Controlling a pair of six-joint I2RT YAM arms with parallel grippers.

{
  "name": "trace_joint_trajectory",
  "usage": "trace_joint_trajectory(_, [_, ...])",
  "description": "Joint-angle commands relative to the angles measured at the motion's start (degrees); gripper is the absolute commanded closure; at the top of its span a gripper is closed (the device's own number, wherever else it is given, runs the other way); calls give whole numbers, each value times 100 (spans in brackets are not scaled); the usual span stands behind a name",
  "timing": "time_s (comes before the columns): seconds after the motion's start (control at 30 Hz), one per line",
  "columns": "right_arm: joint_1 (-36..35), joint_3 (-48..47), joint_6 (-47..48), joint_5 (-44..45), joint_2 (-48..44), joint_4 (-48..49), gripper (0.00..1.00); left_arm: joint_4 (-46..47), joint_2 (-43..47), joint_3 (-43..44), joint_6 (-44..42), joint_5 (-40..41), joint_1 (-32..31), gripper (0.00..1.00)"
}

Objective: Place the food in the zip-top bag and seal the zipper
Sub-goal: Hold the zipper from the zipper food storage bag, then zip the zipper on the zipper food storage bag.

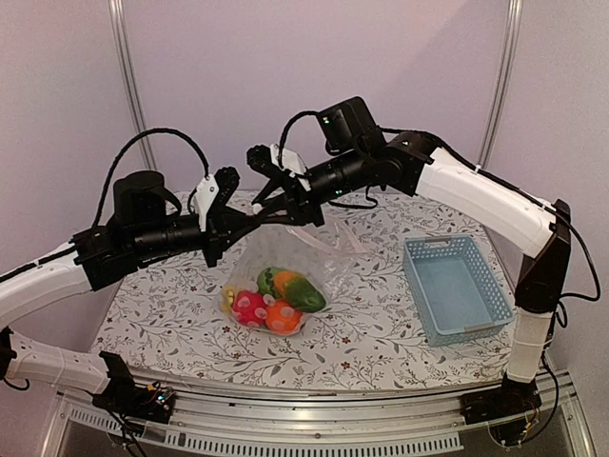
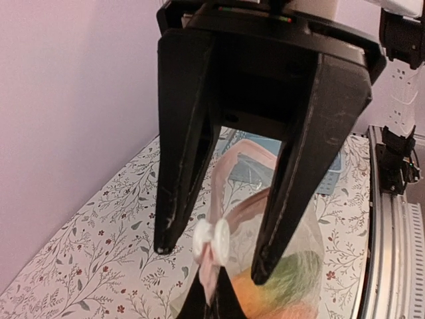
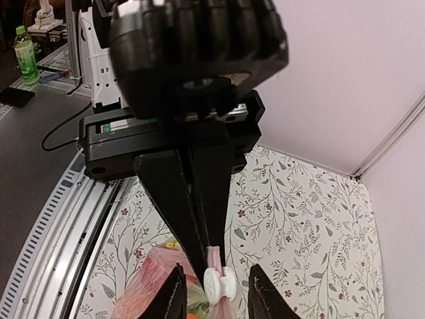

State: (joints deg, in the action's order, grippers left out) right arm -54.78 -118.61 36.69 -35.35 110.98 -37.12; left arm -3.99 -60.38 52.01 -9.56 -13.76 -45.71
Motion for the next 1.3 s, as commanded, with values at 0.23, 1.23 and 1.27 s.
trace_joint_trajectory(0.23, [-18,-140,-380,11,79,41,80,5,31,-50,-178,213,-115,100])
trace_joint_trajectory(1.23, [146,160,-496,721,68,-436,92,539,540,-382,-81,845,-107,100])
trace_joint_trajectory(1.27, [191,219,-508,723,48,-455,92,525,590,-413,-106,901,-99,100])
